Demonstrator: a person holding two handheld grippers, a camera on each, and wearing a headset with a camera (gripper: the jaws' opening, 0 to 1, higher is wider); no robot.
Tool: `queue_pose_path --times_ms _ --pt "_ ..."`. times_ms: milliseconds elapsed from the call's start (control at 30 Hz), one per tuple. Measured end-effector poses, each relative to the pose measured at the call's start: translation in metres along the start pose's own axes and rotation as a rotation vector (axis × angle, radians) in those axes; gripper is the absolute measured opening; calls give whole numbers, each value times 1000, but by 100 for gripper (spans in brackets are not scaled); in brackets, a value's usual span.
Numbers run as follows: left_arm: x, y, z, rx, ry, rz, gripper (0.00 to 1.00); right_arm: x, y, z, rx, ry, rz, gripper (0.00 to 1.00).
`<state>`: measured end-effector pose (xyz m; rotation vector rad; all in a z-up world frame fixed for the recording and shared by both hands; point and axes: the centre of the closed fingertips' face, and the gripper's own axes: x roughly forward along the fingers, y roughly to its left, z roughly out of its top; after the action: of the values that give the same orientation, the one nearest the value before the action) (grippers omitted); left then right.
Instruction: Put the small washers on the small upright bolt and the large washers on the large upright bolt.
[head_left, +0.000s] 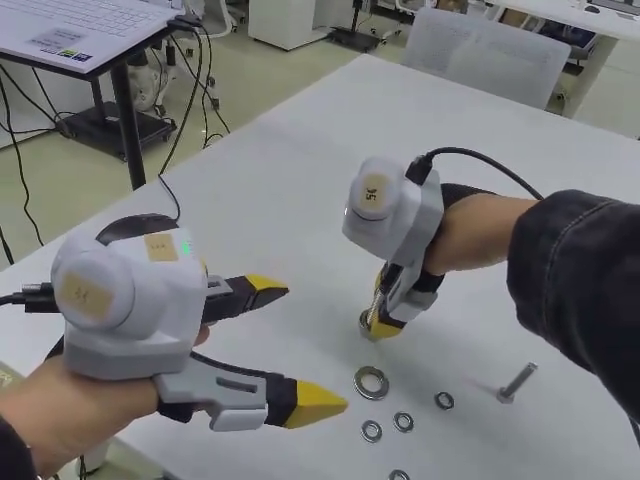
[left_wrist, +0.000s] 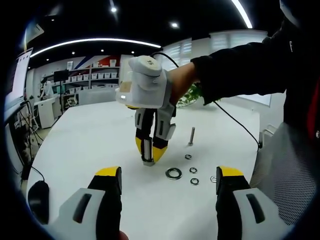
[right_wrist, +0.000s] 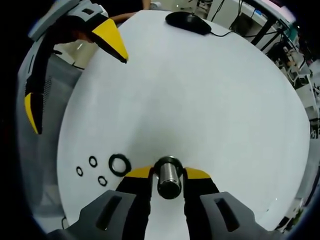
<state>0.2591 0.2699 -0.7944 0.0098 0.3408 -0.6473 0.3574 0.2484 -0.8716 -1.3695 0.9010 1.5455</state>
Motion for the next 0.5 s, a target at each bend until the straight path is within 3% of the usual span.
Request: queue_pose_path --times_ms 500 --pt "0 -1 3 4 -4 -3 77 -7 -2 -4 6 -10 -15 37"
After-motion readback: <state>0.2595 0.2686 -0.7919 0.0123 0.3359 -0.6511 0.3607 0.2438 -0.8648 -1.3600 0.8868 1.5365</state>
